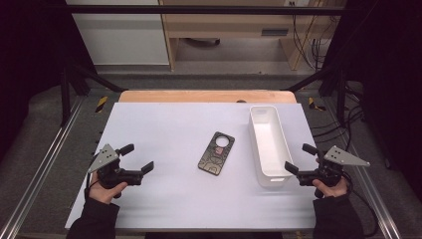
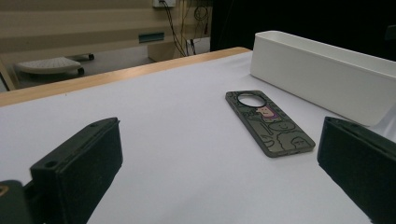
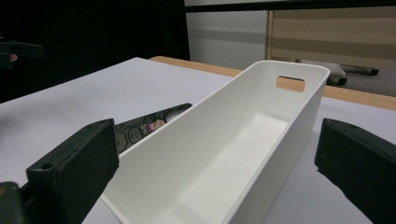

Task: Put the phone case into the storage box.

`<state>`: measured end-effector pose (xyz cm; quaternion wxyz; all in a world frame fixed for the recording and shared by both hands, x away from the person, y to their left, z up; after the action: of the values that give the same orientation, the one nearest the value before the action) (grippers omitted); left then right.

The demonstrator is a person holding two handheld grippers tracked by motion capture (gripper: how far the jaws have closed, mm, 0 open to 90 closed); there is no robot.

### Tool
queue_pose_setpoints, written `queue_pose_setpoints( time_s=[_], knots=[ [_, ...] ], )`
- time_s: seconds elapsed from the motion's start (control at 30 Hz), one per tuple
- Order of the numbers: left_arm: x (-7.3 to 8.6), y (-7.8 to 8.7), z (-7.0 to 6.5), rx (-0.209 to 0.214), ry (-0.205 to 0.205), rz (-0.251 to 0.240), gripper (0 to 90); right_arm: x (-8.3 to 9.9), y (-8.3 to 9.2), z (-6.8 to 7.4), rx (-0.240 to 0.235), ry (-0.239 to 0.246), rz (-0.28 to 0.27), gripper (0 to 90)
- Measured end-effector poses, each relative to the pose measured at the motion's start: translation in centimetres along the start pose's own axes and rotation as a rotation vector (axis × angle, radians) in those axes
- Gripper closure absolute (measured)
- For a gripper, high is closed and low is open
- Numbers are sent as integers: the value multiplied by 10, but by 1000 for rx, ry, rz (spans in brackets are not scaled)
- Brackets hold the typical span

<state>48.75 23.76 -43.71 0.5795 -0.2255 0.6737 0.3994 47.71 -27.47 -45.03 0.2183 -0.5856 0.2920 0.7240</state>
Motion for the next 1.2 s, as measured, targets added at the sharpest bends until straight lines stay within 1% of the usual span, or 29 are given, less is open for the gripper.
queue_pose_setpoints(
  time_s=[0.07, 0.13, 0.17, 0.27, 0.4, 0.43, 0.53, 0.6, 0.7, 0.77, 1.0, 1.2],
  knots=[
    [0, 0, 0, 0, -3, 3, 0, 0, 0, 0, 2, 3, 3, 4],
    [-1, -1, -2, -4, -2, 2, 0, 0, 0, 0, 2, 5, 3, 4],
    [-2, -1, -2, -6, 6, -3, 0, 0, 0, 0, 3, 4, 1, 4],
    [-4, 0, -3, -5, 6, -5, 0, 0, 0, 0, 1, 7, 0, 4],
    [-7, -1, -7, -6, -5, -6, 0, 1, -1, 1, -1, 8, 5, 3],
    [-8, -2, -9, 4, -4, -4, 0, 1, -1, 1, 2, 7, 7, 4],
    [-9, -3, -11, 10, -3, -5, 0, 1, -1, 1, 1, 9, 10, 3],
    [-10, -4, -13, 9, -1, -3, 0, 1, -1, 1, 1, 11, 11, 4],
    [-13, -6, -16, 16, 17, 4, 0, 0, -1, 2, 2, 15, 10, 3],
    [-14, -8, -17, 14, 17, 8, 0, 0, -1, 2, 3, 17, 12, 3],
    [-19, -11, -23, 20, 3, 13, 0, 0, -1, 2, 2, 22, 14, 4],
    [-24, -18, -30, 35, -11, 21, 0, 0, -2, 3, 5, 24, 17, 3]
  ],
)
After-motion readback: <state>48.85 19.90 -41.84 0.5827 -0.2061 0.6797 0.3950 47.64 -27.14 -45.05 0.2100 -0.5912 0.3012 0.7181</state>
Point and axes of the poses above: each handheld gripper's, and its own axes: y roughly backward along the jaws, x roughly out of its underside, z roughly to its left, the point moved 6 cm from there along -y, roughly forward along the jaws, and after that the axes turned 6 degrees about -x, right-handed, at the moved point
